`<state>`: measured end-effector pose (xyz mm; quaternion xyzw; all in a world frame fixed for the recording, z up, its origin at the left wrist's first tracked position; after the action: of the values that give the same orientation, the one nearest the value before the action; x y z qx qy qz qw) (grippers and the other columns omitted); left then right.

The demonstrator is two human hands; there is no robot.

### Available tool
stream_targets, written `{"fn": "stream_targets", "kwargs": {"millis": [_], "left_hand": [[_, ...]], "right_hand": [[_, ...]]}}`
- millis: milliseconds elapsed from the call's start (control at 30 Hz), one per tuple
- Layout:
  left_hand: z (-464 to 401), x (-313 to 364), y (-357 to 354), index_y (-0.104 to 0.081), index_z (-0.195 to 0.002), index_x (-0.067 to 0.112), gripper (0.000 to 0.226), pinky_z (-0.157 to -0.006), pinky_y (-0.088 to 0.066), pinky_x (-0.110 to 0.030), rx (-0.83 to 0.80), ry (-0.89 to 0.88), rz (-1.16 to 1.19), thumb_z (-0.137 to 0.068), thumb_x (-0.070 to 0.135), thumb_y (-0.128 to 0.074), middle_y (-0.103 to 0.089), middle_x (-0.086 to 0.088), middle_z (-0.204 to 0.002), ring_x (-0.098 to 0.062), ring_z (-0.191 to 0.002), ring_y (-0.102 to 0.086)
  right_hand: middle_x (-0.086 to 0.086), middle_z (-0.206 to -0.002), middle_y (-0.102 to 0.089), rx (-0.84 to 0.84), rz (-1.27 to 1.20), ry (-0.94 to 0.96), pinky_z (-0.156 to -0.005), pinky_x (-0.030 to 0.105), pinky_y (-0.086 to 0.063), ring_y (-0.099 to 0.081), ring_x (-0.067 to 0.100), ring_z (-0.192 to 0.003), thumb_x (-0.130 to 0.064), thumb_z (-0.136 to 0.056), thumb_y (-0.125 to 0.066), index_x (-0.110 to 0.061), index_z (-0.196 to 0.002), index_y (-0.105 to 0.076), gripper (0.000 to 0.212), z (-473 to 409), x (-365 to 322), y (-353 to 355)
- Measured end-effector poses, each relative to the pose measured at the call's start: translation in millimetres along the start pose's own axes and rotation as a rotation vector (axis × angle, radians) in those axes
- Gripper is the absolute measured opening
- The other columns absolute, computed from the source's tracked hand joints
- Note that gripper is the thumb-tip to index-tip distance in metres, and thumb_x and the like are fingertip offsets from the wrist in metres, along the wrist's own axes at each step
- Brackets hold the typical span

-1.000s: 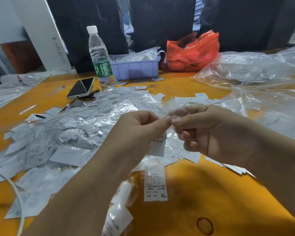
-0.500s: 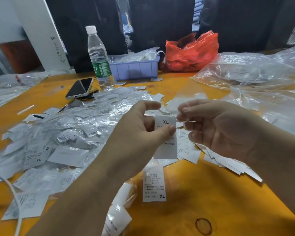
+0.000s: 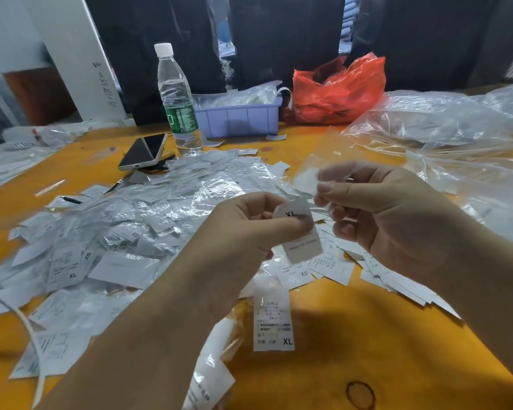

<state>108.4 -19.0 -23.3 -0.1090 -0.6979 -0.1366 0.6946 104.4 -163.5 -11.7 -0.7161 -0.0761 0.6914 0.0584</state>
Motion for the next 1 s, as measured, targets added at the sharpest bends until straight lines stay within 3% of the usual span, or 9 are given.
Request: {"fn": "stream_targets", "kwargs": {"millis": [100, 200, 300, 467, 600, 700, 1000], "left_hand": [[0, -2, -3, -0.067, -0.070, 0.015, 0.022, -0.068, -0.058, -0.030, -0.020, 0.041, 0.178, -0.050, 0.016, -0.076, -0.071, -0.011, -0.082, -0.020, -0.076, -0.068], [2, -2, -4, -0.067, -0.084, 0.011, 0.020, -0.062, -0.056, -0.029, -0.030, 0.061, 0.185, -0.065, 0.010, -0.073, -0.071, -0.007, -0.074, -0.015, -0.064, -0.066], [2, -3, -3, -0.072, -0.085, 0.015, 0.007, -0.058, -0.052, -0.025, 0.004, 0.067, 0.131, -0.082, 0.010, -0.068, -0.065, -0.001, -0.065, -0.011, -0.053, -0.056], [2, 3, -1, -0.075, -0.079, 0.023, 0.020, -0.050, -0.045, -0.015, 0.040, -0.054, -0.097, -0.093, 0.024, -0.061, -0.065, 0.004, -0.061, -0.002, -0.055, -0.057], [7, 14, -4, -0.071, -0.082, 0.020, 0.026, -0.051, -0.042, -0.011, 0.073, -0.222, -0.364, -0.087, 0.039, -0.054, -0.065, 0.003, -0.064, 0.001, -0.057, -0.058], [12, 21, -8, -0.068, -0.077, 0.015, 0.028, -0.051, -0.041, -0.010, 0.096, -0.291, -0.507, -0.091, 0.035, -0.055, -0.063, -0.001, -0.069, 0.002, -0.058, -0.058], [9, 20, -4, -0.071, -0.080, 0.006, 0.024, -0.046, -0.040, -0.009, 0.080, -0.241, -0.431, -0.093, 0.021, -0.058, -0.063, -0.002, -0.064, 0.000, -0.054, -0.058]], "right_hand": [[0.006, -0.063, -0.066, 0.003, 0.000, 0.011, -0.043, 0.020, -0.043, -0.051, 0.010, -0.049, -0.014, -0.059, -0.071, -0.012, -0.082, -0.067, 0.023, 0, -1, 0], [0.007, -0.064, -0.066, 0.010, 0.003, 0.019, -0.044, 0.021, -0.043, -0.051, 0.011, -0.049, -0.015, -0.057, -0.072, -0.013, -0.079, -0.068, 0.022, 0, -1, 1], [0.007, -0.064, -0.066, 0.014, 0.004, 0.020, -0.044, 0.021, -0.043, -0.051, 0.010, -0.049, -0.016, -0.057, -0.072, -0.014, -0.079, -0.068, 0.022, 0, -1, 2], [0.005, -0.063, -0.066, 0.030, 0.016, 0.048, -0.044, 0.020, -0.044, -0.053, 0.010, -0.049, -0.016, -0.059, -0.071, -0.014, -0.077, -0.068, 0.019, 0, -3, 4], [0.005, -0.064, -0.067, 0.065, 0.120, 0.113, -0.047, 0.023, -0.046, -0.055, 0.011, -0.051, -0.011, -0.066, -0.074, -0.012, -0.080, -0.069, 0.015, 1, -7, 8], [0.005, -0.065, -0.068, 0.080, 0.205, 0.174, -0.048, 0.024, -0.046, -0.056, 0.013, -0.053, -0.002, -0.079, -0.072, -0.009, -0.088, -0.068, 0.011, 3, -11, 8], [0.009, -0.065, -0.064, 0.005, 0.230, 0.239, -0.048, 0.026, -0.042, -0.053, 0.015, -0.054, 0.001, -0.075, -0.073, -0.009, -0.088, -0.068, 0.017, 9, -17, -5]]}}
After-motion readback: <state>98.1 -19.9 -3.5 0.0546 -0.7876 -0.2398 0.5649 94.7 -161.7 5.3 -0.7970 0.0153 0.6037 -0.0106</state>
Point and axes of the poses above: each hand's wrist, its own z-axis away from the middle knuckle, its own y-axis out of the back of the hand, x = y × z, the point moved 8 cm from there along -z, towards the middle knuckle
